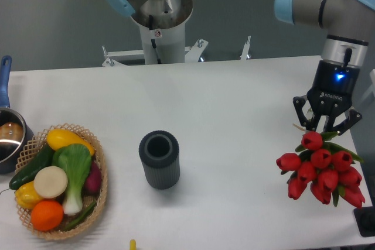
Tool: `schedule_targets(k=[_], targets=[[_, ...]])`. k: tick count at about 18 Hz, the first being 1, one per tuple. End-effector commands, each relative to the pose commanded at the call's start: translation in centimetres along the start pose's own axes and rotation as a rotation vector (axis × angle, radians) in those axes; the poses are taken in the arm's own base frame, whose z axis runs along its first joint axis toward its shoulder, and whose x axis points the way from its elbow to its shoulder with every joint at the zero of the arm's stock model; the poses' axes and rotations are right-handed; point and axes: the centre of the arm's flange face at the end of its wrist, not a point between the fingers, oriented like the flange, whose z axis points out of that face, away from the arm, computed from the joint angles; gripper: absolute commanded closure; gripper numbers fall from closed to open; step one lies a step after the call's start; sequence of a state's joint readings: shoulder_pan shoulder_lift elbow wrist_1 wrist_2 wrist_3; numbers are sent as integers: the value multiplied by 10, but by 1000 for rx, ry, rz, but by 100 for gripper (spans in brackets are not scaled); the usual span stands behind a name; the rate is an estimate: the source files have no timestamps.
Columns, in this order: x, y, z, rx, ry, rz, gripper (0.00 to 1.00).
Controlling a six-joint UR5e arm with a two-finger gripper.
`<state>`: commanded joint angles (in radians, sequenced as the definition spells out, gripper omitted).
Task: Insert the flowers into the vase
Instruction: 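Lift the held red tulip bunch with the gripper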
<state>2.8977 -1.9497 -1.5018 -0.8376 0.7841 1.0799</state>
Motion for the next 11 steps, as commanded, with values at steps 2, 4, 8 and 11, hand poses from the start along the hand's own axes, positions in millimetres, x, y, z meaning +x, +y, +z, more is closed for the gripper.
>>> schedule_targets(k=[2, 4, 8, 11], targets=[[4, 4, 7, 6, 20, -7, 85], [2, 2, 3, 9, 14, -6, 85], [4, -2, 4, 25, 22, -3, 85], [10, -11, 6, 86, 60, 1, 85]])
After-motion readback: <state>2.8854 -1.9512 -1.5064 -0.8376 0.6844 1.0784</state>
